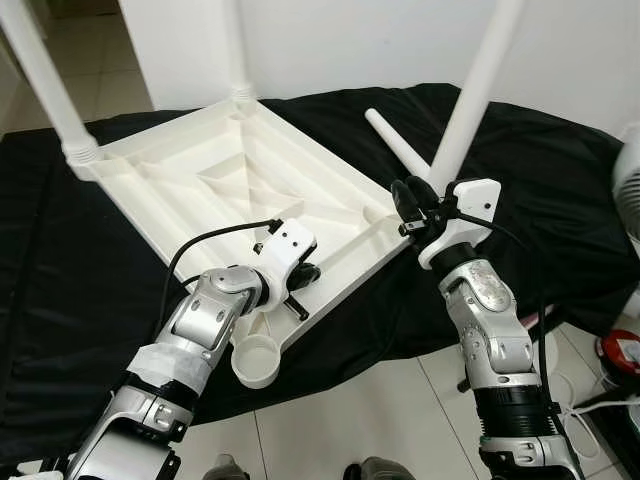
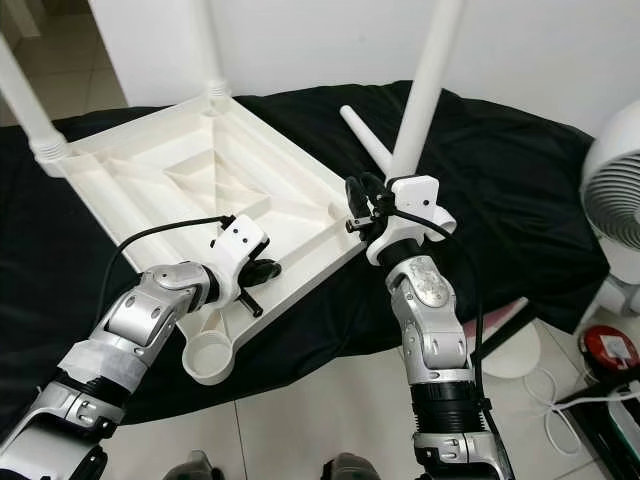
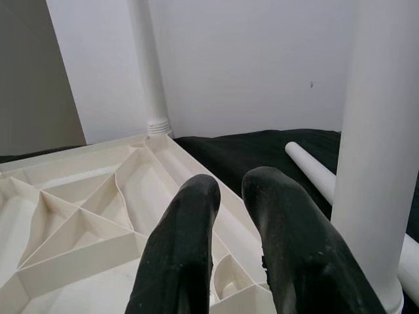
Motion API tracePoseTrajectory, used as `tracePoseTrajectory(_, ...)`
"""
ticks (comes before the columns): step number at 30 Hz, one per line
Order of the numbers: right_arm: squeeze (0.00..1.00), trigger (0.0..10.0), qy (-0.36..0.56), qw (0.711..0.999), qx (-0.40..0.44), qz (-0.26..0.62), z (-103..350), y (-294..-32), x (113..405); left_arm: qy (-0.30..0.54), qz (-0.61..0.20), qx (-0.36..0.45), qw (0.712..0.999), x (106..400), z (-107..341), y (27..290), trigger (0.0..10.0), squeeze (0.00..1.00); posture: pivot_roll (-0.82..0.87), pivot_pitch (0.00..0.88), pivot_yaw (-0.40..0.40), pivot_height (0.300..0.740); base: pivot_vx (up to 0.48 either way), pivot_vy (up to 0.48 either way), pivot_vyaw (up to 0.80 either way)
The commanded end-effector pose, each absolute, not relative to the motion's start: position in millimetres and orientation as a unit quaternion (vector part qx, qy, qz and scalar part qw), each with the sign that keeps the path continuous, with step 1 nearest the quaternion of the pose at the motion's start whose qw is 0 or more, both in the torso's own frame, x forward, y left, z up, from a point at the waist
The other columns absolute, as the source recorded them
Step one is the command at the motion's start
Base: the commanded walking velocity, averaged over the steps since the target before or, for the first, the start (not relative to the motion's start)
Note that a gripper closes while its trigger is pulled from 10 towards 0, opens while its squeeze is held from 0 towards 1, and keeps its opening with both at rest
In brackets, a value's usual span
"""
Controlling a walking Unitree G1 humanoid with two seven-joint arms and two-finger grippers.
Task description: Building children table
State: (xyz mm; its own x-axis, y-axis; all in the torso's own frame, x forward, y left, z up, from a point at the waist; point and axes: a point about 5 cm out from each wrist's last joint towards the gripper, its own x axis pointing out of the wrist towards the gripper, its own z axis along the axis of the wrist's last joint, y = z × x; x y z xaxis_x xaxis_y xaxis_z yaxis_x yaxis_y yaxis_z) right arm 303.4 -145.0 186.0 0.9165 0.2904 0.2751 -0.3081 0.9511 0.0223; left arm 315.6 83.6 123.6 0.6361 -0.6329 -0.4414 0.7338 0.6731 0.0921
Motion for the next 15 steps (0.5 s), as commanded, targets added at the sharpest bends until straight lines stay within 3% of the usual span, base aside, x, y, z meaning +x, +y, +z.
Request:
tracePoseTrajectory(1, 0.0, 10.0, -0.133, 0.979, 0.035, 0.153, 187.2, -145.0, 303.1, 0.226, -0.262, 0.158, 0.925, 322.1, 114.0, 121.3, 0.0, 0.0, -0.02, 0.023, 0.004, 0.74, 0.0, 0.0, 0.0)
tracePoseTrajectory(15, 0.0, 10.0, -0.125, 0.979, 0.036, 0.156, 184.4, -144.8, 302.4, 0.248, -0.166, 0.137, 0.944, 306.2, 114.0, 159.1, 0.0, 0.0, 0.01, 0.031, -0.009, 0.74, 0.0, 0.0, 0.0)
